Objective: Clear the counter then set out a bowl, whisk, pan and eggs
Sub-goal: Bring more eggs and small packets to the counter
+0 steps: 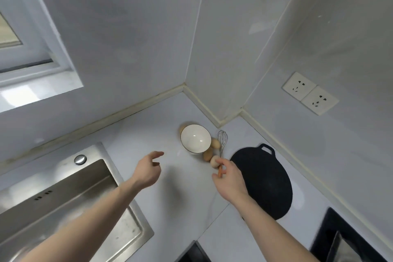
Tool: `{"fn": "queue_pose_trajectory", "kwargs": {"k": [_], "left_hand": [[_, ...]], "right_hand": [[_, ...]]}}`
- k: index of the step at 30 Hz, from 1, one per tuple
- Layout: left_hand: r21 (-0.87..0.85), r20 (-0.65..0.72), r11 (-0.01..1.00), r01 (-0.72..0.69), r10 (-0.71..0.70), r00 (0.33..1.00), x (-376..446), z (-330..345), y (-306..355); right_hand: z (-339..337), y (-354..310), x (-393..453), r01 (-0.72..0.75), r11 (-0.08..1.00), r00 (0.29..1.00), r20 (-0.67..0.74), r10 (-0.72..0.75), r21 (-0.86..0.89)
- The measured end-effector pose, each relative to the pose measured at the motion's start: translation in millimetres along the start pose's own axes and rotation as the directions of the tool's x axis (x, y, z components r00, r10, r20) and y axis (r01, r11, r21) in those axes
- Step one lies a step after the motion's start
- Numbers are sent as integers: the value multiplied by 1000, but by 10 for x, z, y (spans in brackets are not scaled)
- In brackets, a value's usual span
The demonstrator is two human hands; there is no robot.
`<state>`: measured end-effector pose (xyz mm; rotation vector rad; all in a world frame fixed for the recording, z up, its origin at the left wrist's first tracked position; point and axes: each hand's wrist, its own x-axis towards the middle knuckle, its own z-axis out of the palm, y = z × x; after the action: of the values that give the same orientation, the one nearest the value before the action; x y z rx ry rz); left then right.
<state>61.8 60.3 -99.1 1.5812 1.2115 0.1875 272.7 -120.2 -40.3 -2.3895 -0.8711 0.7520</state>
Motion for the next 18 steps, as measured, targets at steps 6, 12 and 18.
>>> {"fn": "queue_pose_trajectory", "kwargs": {"k": [6, 12, 18], "left_hand": [[62, -37, 995, -82, 84, 996, -519, -170, -183], [110, -5, 979, -170, 172, 985, -854, -148, -101], [179, 64, 937, -301, 295, 954, -1136, -123, 164]], "right_hand": [[113, -116, -400, 69, 995, 997, 22, -71, 68], [145, -50, -807, 63, 993, 997, 44, -68, 102], [61, 70, -1109, 51, 985, 999, 8, -52, 163]]}}
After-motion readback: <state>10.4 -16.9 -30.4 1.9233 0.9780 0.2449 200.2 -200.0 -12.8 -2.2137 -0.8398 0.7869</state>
